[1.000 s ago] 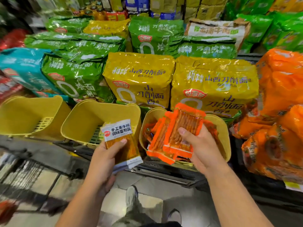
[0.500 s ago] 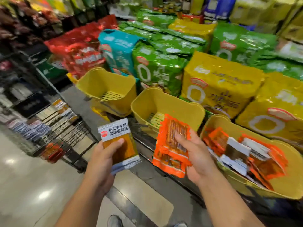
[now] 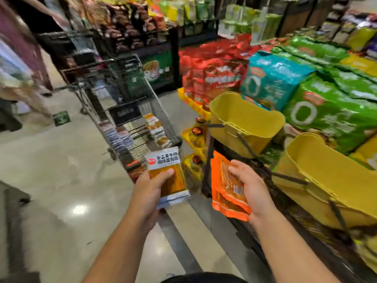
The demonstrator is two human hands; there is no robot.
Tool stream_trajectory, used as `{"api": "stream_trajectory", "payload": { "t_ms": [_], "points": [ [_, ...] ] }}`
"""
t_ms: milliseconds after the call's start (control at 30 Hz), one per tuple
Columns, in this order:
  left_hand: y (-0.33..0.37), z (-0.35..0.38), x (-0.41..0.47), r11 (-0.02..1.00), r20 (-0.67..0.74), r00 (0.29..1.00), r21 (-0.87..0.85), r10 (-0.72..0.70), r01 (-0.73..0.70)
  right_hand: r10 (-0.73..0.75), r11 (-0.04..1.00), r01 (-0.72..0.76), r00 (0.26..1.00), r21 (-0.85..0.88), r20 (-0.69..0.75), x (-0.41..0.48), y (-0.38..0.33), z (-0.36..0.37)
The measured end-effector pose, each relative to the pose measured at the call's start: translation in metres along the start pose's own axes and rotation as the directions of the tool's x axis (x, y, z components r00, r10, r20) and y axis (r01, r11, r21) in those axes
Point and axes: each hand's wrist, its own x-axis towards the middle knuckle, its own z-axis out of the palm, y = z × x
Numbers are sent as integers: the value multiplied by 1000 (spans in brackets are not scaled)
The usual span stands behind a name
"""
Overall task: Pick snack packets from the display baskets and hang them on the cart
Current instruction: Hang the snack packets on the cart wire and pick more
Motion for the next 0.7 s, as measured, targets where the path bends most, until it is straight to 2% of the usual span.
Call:
{"api": "stream_trajectory", "payload": {
  "t_ms": [167,367,700],
  "points": [
    [18,-61,25,1000,-63,998,-23,-9,7,11,1000,-11,998,-10,64,20,19,71],
    [26,-99,58,996,-122,992,-89,-42,31,85,996,-80,988,-43,129,55,23,120],
    [50,-131,153,991,-329,942,-135,-66,22,233,969,-200,936,-146,263,190,24,198]
  ]
}}
